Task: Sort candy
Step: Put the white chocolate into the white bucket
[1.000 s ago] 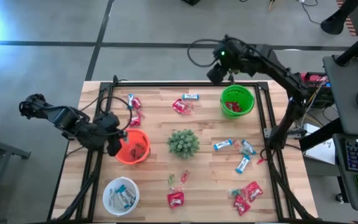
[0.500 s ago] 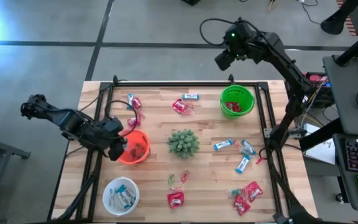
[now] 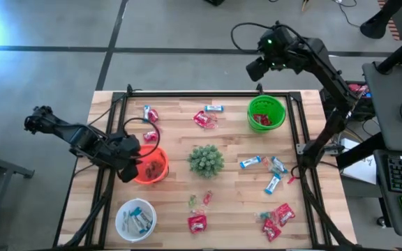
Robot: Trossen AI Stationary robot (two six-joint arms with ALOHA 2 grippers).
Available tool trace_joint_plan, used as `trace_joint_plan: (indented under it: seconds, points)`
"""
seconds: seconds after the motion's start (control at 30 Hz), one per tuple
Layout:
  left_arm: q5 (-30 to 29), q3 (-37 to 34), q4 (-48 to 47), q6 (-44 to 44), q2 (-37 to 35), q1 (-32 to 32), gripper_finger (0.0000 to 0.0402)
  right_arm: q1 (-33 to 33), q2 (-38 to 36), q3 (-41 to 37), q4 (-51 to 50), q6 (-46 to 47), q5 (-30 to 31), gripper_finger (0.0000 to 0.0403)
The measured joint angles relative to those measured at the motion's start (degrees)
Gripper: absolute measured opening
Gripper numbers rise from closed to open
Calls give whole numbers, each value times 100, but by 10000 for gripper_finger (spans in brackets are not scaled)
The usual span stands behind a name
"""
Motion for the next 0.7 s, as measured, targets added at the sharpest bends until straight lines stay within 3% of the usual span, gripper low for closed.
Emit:
trace_joint_plan:
  seconds: [0.2, 0.4, 0.7]
  points:
    - [-275, 0, 22, 587, 94, 0, 116, 332, -126, -6, -923, 982, -184, 160]
    - [-615, 0, 19, 1036, 35, 0, 107, 657, -257, 0, -829, 1533, -998, 160]
    - [-1157, 0, 12, 1284, -128, 0, 107, 1584, -481, -44, -895, 2723, -1140, 160]
